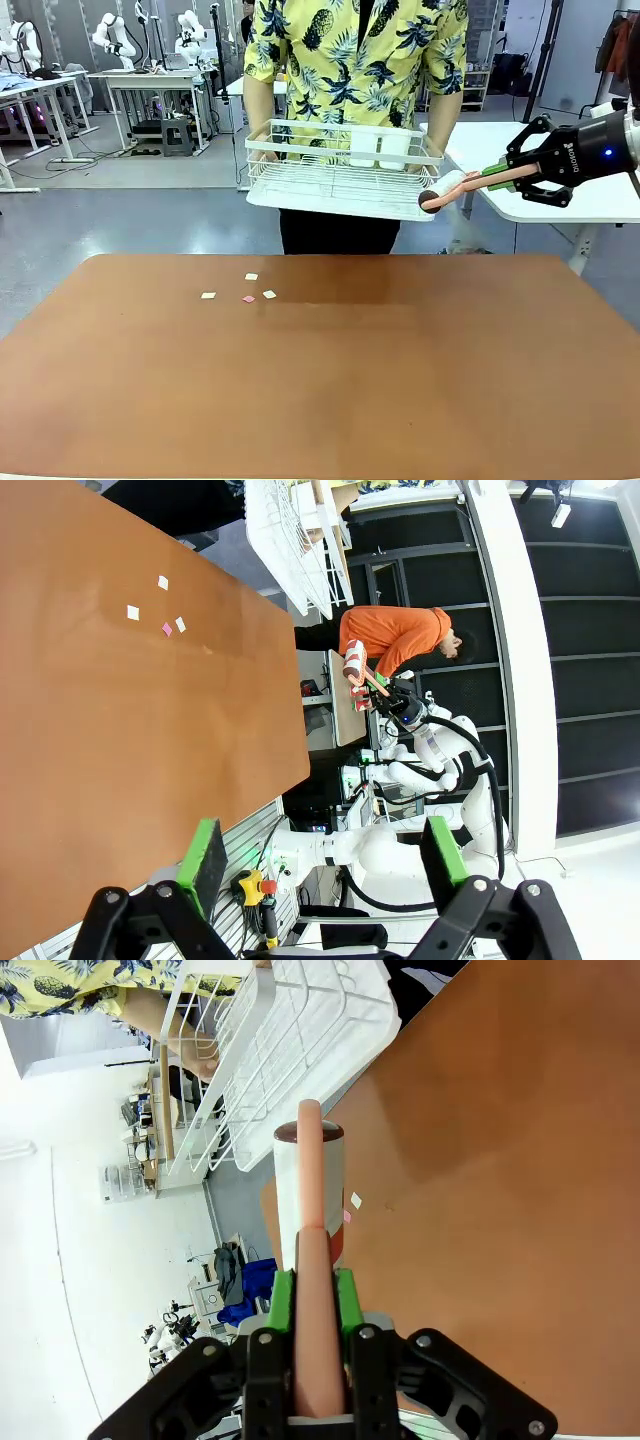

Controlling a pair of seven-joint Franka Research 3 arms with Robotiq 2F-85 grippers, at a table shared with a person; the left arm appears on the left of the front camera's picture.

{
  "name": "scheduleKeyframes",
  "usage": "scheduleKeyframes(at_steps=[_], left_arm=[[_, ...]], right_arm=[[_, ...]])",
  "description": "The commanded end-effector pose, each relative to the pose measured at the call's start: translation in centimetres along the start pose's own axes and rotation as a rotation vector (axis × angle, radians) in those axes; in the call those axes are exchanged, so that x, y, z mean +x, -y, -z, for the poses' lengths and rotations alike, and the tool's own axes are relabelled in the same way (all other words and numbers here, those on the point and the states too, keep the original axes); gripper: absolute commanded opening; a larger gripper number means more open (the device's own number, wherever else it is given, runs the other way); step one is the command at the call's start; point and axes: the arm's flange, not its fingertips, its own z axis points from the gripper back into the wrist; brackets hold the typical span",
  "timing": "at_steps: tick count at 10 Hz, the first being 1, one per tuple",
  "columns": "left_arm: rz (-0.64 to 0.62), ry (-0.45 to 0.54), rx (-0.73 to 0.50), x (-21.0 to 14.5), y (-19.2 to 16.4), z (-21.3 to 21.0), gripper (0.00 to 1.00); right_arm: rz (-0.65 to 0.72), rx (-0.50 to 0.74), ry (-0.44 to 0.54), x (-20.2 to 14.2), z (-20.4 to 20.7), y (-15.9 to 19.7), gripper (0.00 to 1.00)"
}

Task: Clean the table.
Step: Clean the table with the Lint Roller when the human lifts the Dish drying rack.

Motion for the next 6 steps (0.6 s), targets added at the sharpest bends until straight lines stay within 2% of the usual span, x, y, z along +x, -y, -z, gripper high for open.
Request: scheduleKeyframes(at_steps=[1,2,3,4,6], left_arm=[[0.022,0.007,-0.024,0.1,0.1,-0.3,1.00],[0.022,0.007,-0.024,0.1,0.1,-0.3,1.00],[0.022,0.007,-0.024,0.1,0.1,-0.3,1.00],[0.022,0.007,-0.024,0.1,0.1,-0.3,1.00],[0.022,0.007,-0.024,0.1,0.1,-0.3,1.00]], right_arm=[[0.000,0.000,0.000,0.0,0.0,0.0,0.21],[-0.053,-0.023,-0.039,0.0,-0.3,-1.3,0.21],[-0.137,-0.062,-0.150,0.4,-0.5,-3.0,0.21],[-0.215,-0.141,-0.207,1.6,-0.4,-4.9,0.21],[-0.316,-0.216,-0.379,5.4,0.5,-9.7,0.21]])
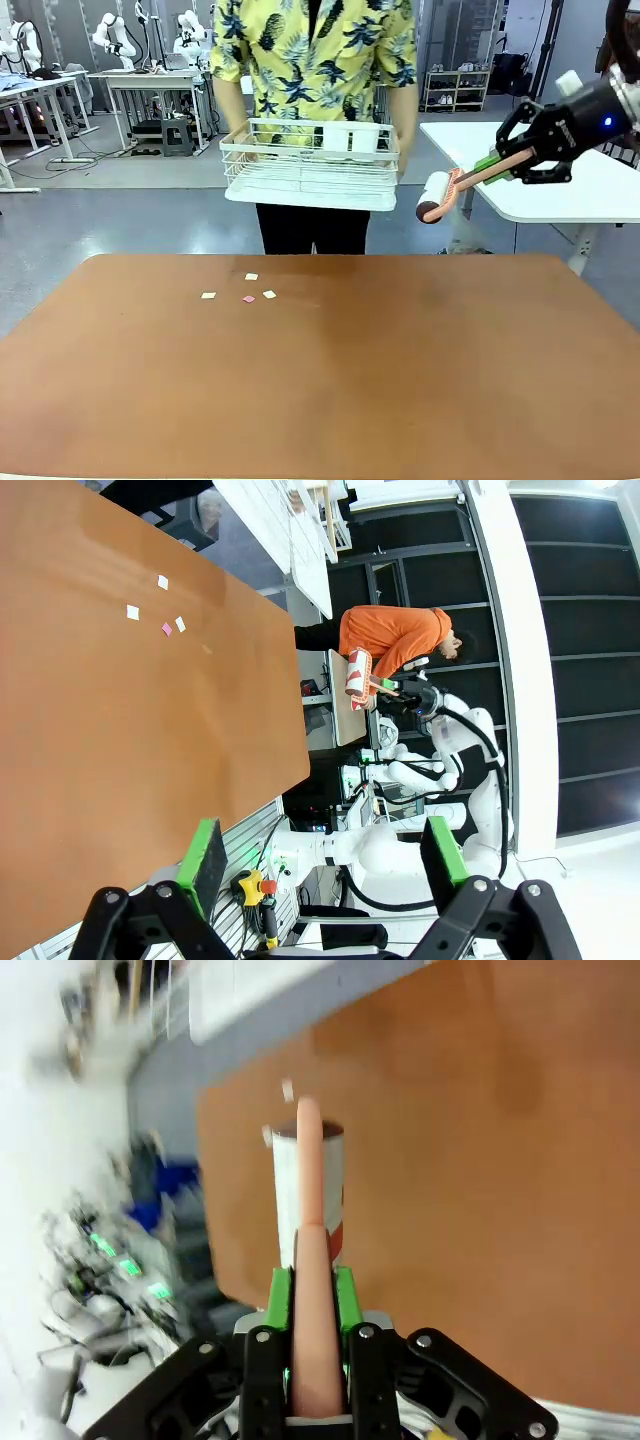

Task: Clean the table.
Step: Clean the table with the Lint Roller when the human lifts the Dish drying rack.

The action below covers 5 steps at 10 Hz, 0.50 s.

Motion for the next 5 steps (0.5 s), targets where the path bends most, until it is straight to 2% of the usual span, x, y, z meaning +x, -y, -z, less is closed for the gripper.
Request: scheduleKeyframes(at_steps=[1,2,3,4,5], left_arm=[[0.022,0.008,-0.024,0.1,0.1,-0.3,1.00],[0.022,0.008,-0.024,0.1,0.1,-0.3,1.00],[0.022,0.008,-0.024,0.1,0.1,-0.3,1.00],[0.022,0.008,-0.024,0.1,0.1,-0.3,1.00],[0.022,0.008,-0.024,0.1,0.1,-0.3,1.00]], right_arm=[[-0.066,-0.066,-0.156,6.7,-0.9,-3.9,0.21],[-0.067,-0.089,-0.128,9.8,0.3,-5.0,0.21],[-0.057,-0.135,-0.153,12.4,2.5,-4.7,0.21],[-0.042,-0.176,-0.169,14.0,5.5,-4.2,0.21],[-0.032,-0.172,-0.155,14.4,6.5,-4.2,0.21]])
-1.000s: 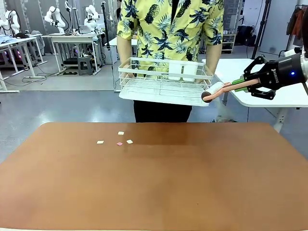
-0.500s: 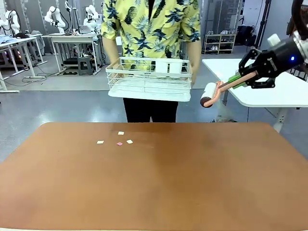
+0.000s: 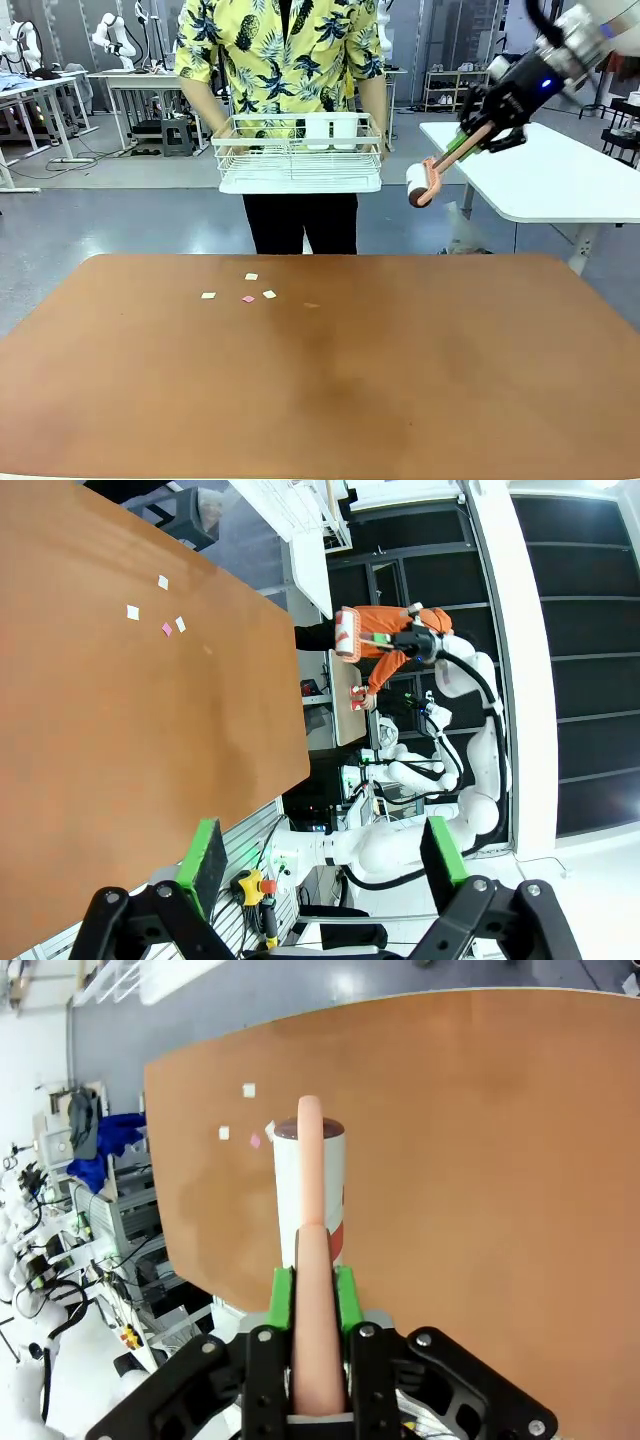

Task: Clean the table.
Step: Clean the table with the Lint Roller when the human lifts the Dish drying rack.

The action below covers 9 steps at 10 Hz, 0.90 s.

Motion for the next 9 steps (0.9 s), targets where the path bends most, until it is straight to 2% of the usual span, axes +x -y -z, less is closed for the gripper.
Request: scheduleKeyframes(at_steps=[1,2,3,9], left_arm=[[0.023,0.008,-0.024,0.1,0.1,-0.4,1.00],[0.023,0.008,-0.024,0.1,0.1,-0.4,1.00],[0.023,0.008,-0.024,0.1,0.1,-0.4,1.00],[0.023,0.008,-0.024,0.1,0.1,-0.4,1.00]], right_arm=[[0.044,-0.025,0.002,0.6,0.0,-1.4,0.21],[0.077,-0.016,0.038,0.5,-0.4,-1.2,0.21],[0.011,-0.005,-0.009,1.2,1.4,0.2,0.21],[0.029,-0.004,-0.005,1.4,1.3,0.2,0.21]])
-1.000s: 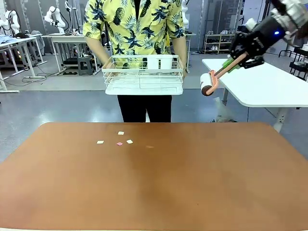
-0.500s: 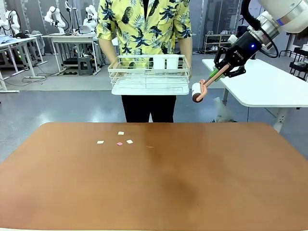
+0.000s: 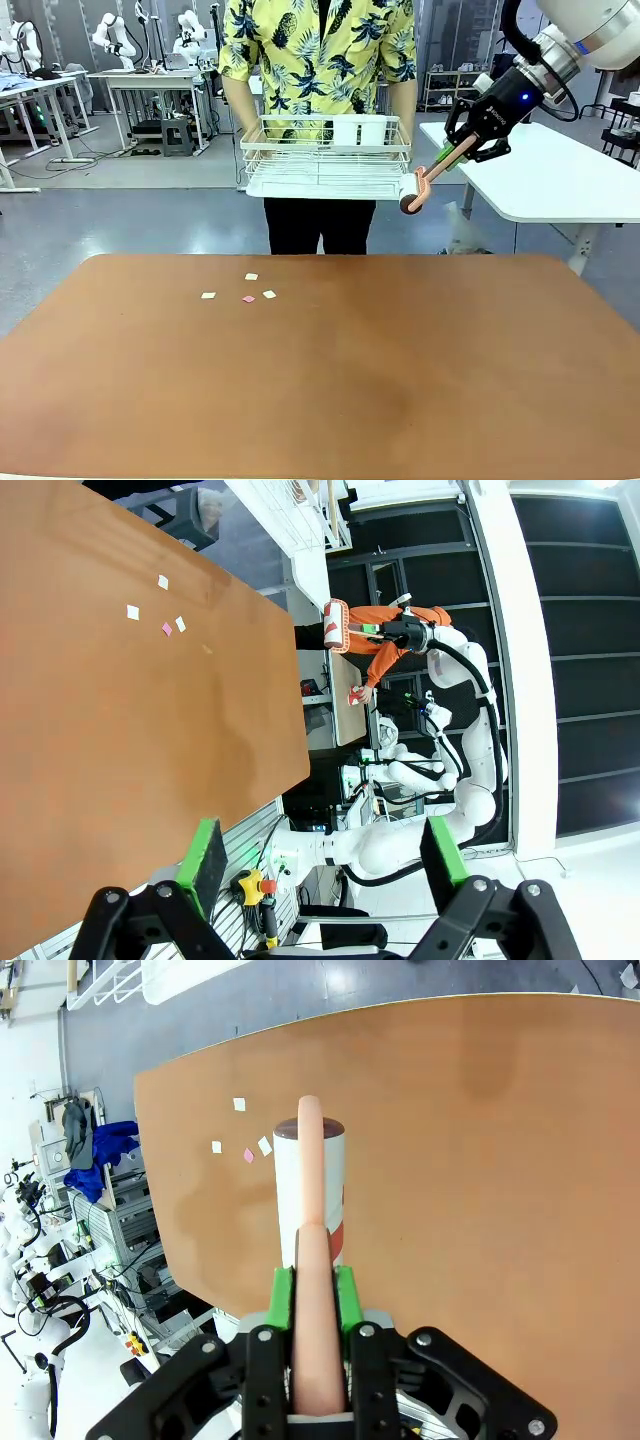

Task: Clean the table.
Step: Clean the table with the Lint Roller when the human lifts the Dish drying rack.

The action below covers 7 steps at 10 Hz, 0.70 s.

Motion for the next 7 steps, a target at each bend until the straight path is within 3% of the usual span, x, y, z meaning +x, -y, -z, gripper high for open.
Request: scheduleKeyframes(at_steps=[1,4,5,7], left_arm=[[0.023,0.008,-0.024,0.1,0.1,-0.3,1.00],[0.023,0.008,-0.024,0.1,0.1,-0.3,1.00],[0.023,0.008,-0.024,0.1,0.1,-0.3,1.00],[0.023,0.008,-0.024,0.1,0.1,-0.3,1.00]], right_arm=[[0.037,-0.003,-0.031,1.2,2.3,0.2,0.21],[-0.017,-0.075,-0.102,2.9,9.8,-1.7,0.21],[-0.020,-0.038,-0.123,2.6,12.0,-1.7,0.21],[-0.002,-0.042,-0.094,1.4,15.9,-0.6,0.21]])
